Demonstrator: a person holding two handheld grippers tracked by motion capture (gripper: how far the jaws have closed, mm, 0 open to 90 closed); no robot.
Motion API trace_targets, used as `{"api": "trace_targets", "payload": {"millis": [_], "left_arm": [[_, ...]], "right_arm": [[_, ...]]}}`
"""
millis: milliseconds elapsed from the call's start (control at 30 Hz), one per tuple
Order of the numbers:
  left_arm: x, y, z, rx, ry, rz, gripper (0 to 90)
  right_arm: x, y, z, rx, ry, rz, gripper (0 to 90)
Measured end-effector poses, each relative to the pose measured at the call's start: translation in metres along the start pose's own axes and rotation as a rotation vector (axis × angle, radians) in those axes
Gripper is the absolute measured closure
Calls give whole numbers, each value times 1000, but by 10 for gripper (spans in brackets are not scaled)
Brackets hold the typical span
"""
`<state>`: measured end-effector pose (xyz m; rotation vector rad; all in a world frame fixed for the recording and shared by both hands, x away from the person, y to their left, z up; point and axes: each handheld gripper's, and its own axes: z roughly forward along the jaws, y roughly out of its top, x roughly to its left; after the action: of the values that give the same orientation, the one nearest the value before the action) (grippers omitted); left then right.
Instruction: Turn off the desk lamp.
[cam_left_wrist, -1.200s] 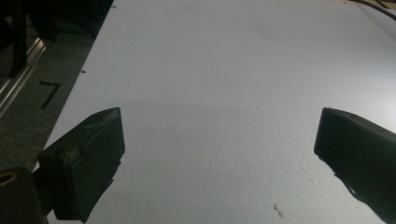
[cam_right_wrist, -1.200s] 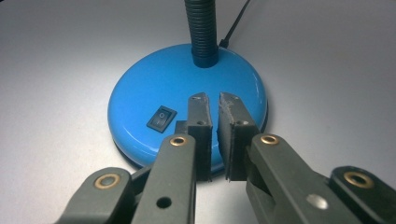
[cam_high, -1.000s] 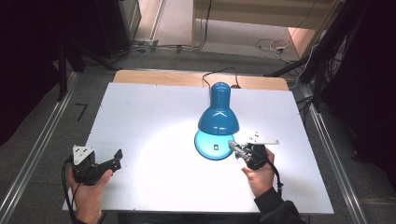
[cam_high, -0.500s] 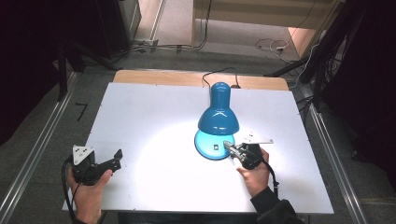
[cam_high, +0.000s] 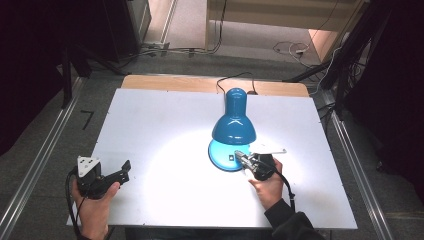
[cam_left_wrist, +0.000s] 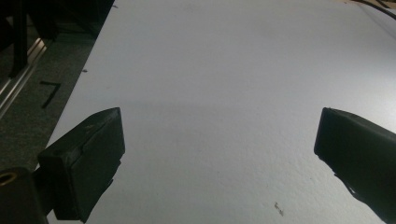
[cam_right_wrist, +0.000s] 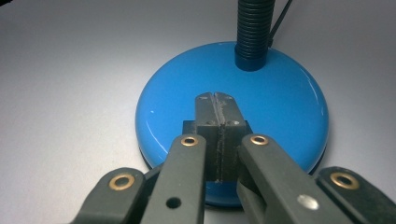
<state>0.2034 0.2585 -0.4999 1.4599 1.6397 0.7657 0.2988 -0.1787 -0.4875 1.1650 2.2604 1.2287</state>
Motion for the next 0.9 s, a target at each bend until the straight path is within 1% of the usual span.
{"api": "trace_targets", "payload": {"millis": [333,367,600,700,767,900], "left_arm": [[0,0,0,0,-1,1,22],[0,0,0,0,-1,0,22],[0,0,0,0,-3,2,22],[0,0,0,0,-1,3,21],[0,0,0,0,0,5,22],[0,0,0,0,0,6,22]], "right_arm": [[2,-1,9,9,6,-7,878],[2,-2,9,11,5,-18,878],[3,-3,12,21,3,-14,878],[5,-4,14,28,2,-19,879],[5,-5,15,19,0,-33,880],[7,-5,16,13,-4,-41,882]]}}
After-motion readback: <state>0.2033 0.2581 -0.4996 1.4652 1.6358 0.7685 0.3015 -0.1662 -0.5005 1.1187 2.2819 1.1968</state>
